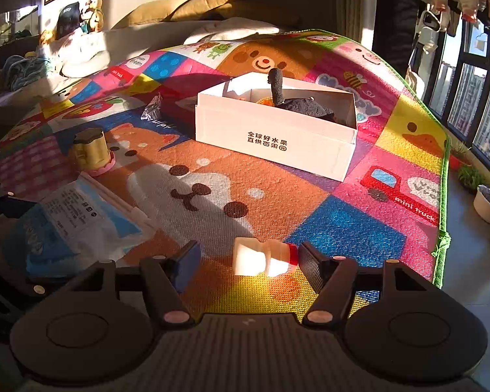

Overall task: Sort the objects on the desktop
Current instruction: 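Close the right tool on the white bottle while the left tool closes on the wipes pack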

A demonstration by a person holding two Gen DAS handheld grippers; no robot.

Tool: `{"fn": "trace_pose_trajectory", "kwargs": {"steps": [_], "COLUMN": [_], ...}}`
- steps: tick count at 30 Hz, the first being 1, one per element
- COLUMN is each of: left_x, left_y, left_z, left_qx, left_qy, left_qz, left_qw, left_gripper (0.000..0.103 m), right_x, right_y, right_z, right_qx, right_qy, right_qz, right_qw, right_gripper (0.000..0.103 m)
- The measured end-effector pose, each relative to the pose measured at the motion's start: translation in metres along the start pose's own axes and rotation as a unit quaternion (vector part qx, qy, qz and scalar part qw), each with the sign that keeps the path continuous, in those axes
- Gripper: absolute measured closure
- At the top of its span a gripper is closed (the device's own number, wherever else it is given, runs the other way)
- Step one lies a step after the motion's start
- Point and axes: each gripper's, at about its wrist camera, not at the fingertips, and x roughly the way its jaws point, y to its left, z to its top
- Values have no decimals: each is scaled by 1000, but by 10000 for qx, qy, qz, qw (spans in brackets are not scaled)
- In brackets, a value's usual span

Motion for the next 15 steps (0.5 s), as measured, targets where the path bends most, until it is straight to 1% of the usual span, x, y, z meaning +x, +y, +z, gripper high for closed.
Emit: {"fn": "trace_pose_trajectory", "kwargs": {"steps": [3,6,10,11,12,13,15], "left_x": [0,0,0,-2,-5,-9,-16], "left_y": [0,0,0,1,2,2,0], "left_z": [0,0,0,1,1,2,3], "left_qx": [14,17,-3,-33,-61,-81,-14], "left_qy": [2,2,-10,-48,-112,-234,-452], "left_qz": [7,10,-2,-56,-146,-236,-283], "left_qw": [10000,10000,10000,10000,9998,9994,9986], "left_gripper": [0,0,0,0,0,0,0], "right_x": [7,9,7,8,8,8,7], "right_y": [-2,-8,-15,-15,-14,-13,-10], "right_z": [0,-1,-1,-1,-1,0,0], "right_qx": [98,328,494,467,432,389,294], "right_qy": [100,87,-23,-15,-10,-8,-22], "right_qz": [-54,-155,-146,-136,-126,-117,-107], "right_qw": [9999,9993,9987,9988,9990,9992,9995], "right_gripper": [47,47,47,48,53,60,60]}}
